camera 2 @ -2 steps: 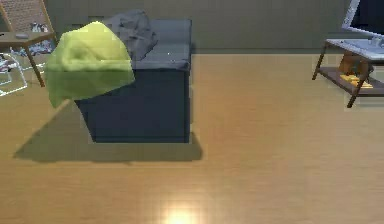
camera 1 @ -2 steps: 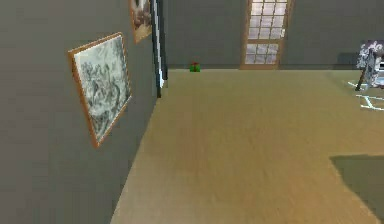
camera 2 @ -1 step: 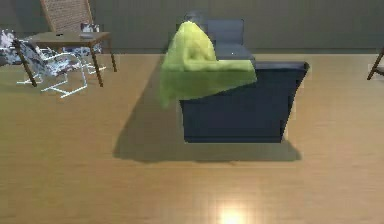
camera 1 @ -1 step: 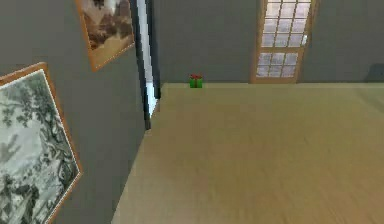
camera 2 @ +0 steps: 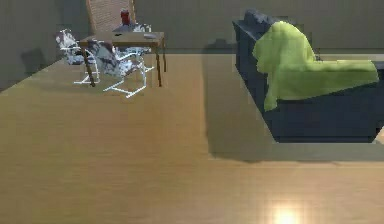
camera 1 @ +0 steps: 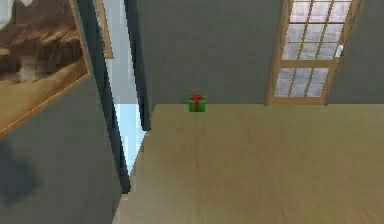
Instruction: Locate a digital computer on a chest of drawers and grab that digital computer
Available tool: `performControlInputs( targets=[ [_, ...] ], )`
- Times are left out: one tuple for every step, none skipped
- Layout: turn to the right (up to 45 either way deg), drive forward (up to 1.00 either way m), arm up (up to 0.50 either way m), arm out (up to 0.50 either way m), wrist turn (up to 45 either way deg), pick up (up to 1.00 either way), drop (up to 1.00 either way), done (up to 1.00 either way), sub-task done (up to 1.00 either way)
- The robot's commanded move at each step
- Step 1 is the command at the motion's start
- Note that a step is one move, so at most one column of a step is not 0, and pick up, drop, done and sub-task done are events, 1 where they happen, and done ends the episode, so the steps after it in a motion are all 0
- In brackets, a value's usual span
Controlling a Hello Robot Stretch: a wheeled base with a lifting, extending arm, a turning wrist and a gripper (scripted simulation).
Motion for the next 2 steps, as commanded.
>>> performControlInputs(
  targets=[
    [0.0,1.0,0.0,0.0,0.0,0.0,0.0,0.0,0.0],
    [12.0,0.0,0.0,0.0,0.0,0.0,0.0,0.0,0.0]
  ],
)
